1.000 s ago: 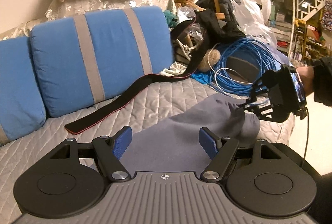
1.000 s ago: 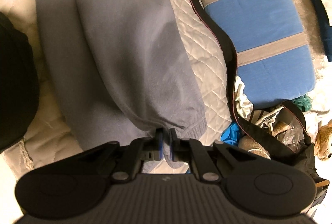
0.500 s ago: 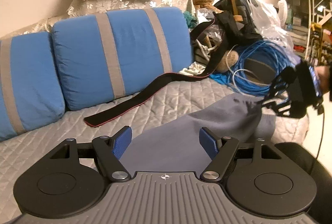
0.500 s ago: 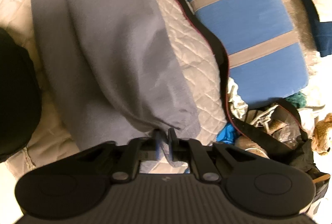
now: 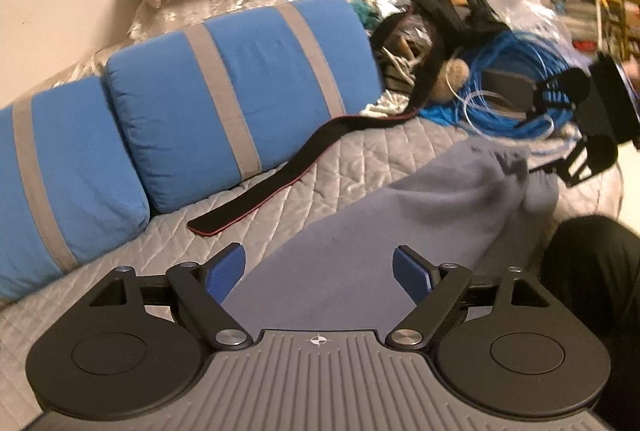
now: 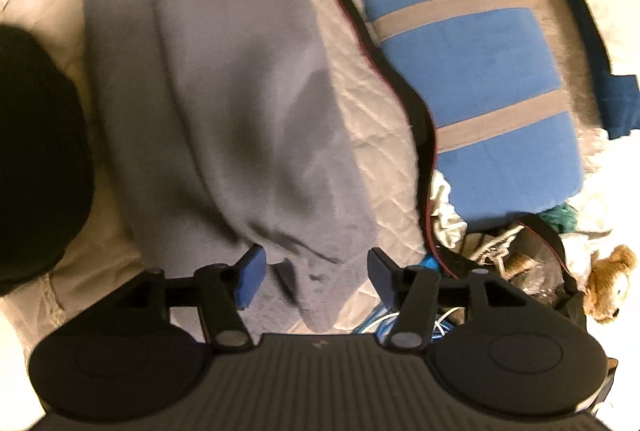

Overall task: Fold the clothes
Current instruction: 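Grasp the folded pants edge with the left tool and lift it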

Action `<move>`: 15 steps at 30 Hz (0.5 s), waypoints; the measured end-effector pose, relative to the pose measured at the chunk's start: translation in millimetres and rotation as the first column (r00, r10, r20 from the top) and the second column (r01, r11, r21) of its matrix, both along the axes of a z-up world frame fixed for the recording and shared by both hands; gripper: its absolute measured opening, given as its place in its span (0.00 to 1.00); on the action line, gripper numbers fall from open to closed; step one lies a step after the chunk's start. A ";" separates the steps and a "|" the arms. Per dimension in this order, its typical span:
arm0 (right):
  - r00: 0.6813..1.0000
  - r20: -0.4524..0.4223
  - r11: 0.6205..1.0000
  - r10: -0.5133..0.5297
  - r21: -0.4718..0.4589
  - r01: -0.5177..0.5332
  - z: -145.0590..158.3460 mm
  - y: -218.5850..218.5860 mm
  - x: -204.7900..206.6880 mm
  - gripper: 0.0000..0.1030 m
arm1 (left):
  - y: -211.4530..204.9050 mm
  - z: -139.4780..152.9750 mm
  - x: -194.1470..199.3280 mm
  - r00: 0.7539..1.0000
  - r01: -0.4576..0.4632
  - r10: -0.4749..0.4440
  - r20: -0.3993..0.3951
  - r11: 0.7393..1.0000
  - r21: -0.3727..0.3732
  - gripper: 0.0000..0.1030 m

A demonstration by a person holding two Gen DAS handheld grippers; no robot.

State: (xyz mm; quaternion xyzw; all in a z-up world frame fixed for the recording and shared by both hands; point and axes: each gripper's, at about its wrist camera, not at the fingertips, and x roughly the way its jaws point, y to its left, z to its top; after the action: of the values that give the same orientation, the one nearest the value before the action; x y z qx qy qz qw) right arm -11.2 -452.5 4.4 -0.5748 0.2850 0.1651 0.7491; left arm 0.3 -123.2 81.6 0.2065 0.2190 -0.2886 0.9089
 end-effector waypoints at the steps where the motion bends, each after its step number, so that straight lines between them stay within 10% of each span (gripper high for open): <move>1: 1.000 -0.004 1.000 0.002 -0.015 -0.002 -4.2 -0.3 1.6 0.69 | -2.4 -2.9 -0.2 1.000 0.007 -0.007 0.002 1.000 0.011 0.78; 5: 1.000 -0.015 0.999 -0.006 -0.052 0.005 -20.8 -3.3 10.8 0.65 | -12.7 -16.4 -1.3 0.999 0.051 -0.051 0.009 0.997 0.058 0.78; 8: 0.999 -0.040 0.997 -0.033 -0.067 0.030 -28.5 -5.1 19.7 0.27 | -23.8 -30.7 -4.6 0.993 0.103 -0.109 0.041 0.985 0.136 0.78; 15: 0.999 -0.006 0.999 -0.052 0.005 0.052 3.1 -8.2 30.2 0.07 | -53.1 -71.0 -17.5 0.970 0.189 -0.233 0.076 0.909 0.372 0.78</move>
State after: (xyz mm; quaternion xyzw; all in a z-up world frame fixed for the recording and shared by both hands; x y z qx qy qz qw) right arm 18.9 -460.7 7.5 -0.5647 0.3017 0.1479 0.7538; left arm -17.2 -176.3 10.6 0.4098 0.1906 -0.3270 0.8300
